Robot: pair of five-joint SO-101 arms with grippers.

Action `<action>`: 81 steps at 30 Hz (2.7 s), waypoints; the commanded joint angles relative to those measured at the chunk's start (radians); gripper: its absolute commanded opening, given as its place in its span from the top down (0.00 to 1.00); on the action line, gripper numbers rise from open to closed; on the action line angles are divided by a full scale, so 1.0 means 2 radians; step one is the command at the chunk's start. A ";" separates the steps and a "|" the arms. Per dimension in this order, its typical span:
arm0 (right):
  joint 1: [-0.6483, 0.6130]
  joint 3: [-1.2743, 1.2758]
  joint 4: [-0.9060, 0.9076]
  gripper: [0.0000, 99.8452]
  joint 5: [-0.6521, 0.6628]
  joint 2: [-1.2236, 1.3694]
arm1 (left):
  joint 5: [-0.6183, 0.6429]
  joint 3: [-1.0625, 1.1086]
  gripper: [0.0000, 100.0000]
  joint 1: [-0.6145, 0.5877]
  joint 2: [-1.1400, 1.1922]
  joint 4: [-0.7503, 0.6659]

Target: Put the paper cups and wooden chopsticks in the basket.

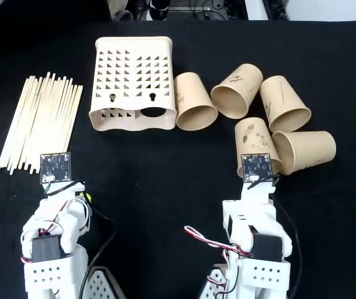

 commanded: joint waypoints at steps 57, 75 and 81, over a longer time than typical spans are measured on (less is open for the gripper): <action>0.028 -0.002 0.000 0.94 0.004 -0.036 | 0.033 -0.211 0.69 0.070 0.304 -0.363; 0.028 -0.002 0.000 0.94 0.004 -0.036 | 0.038 -0.339 0.69 0.046 0.766 -0.588; 0.028 -0.002 0.000 0.94 0.004 -0.036 | 0.041 -0.361 0.69 0.052 0.796 -0.641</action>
